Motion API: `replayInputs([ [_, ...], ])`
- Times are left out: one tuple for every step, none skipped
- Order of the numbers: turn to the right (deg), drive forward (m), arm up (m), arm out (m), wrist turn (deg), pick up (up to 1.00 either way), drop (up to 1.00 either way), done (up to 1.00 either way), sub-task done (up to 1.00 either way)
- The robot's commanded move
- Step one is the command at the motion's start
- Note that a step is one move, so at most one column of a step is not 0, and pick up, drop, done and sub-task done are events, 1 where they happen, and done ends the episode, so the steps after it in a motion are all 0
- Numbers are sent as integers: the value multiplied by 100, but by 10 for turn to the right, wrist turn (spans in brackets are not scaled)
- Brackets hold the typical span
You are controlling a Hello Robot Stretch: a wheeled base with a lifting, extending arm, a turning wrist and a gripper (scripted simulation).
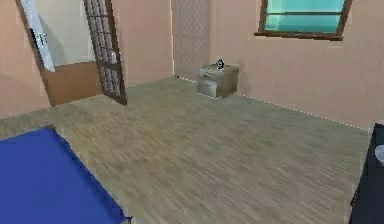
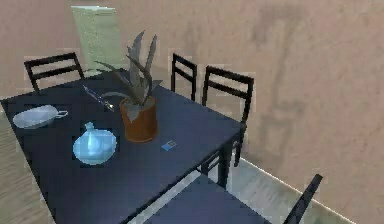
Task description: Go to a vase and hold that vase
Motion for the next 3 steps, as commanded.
replayInputs([
  [-240,0,0,0,0,0,0,0,0],
  [0,0,50,0,0,0,0,0,0],
  [0,0,38,0,0,0,0,0,0],
])
